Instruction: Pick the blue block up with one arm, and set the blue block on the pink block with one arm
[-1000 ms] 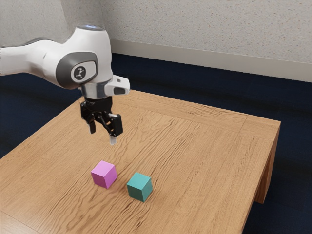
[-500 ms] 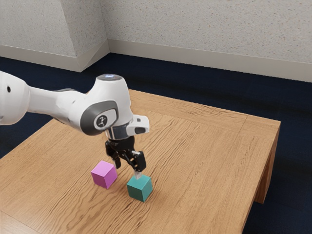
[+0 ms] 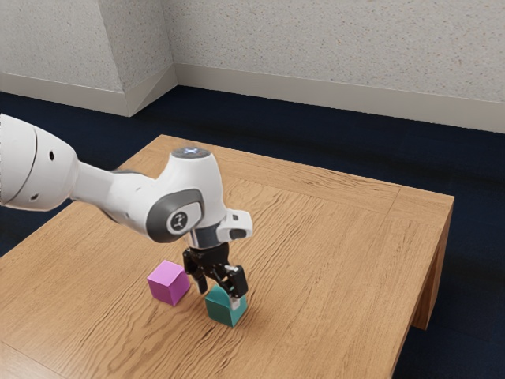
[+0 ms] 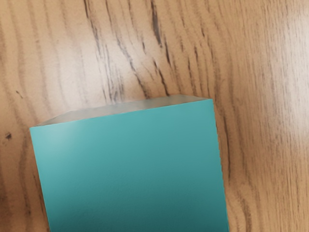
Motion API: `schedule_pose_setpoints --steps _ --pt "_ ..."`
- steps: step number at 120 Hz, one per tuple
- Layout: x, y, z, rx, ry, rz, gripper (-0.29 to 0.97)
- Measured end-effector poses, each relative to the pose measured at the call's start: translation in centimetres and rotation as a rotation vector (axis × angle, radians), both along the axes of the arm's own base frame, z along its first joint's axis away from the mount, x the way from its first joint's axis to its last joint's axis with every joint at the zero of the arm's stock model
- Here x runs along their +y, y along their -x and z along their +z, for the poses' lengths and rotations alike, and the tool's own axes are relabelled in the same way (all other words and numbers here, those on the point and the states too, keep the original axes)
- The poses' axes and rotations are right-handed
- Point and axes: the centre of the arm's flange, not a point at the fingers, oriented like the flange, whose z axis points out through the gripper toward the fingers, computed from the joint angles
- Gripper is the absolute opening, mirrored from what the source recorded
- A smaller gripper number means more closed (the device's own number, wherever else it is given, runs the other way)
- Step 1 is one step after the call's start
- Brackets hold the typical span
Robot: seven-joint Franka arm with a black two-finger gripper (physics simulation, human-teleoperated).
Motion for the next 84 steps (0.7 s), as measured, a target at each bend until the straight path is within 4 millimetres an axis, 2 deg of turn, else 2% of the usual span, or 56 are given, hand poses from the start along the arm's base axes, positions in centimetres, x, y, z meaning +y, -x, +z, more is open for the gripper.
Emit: schedule_pose_setpoints --steps 19,25,64,84 --pt "0.0 -0.2 -1.9 0.020 0.002 0.002 0.68" --pt "0.0 -0.3 -2.2 0.020 0.001 0.003 0.64" --pt "-0.1 -1.2 -2.4 -0.003 -0.011 0.003 0.42" --pt "-0.1 -1.4 -2.2 -0.016 -0.026 0.002 0.35"
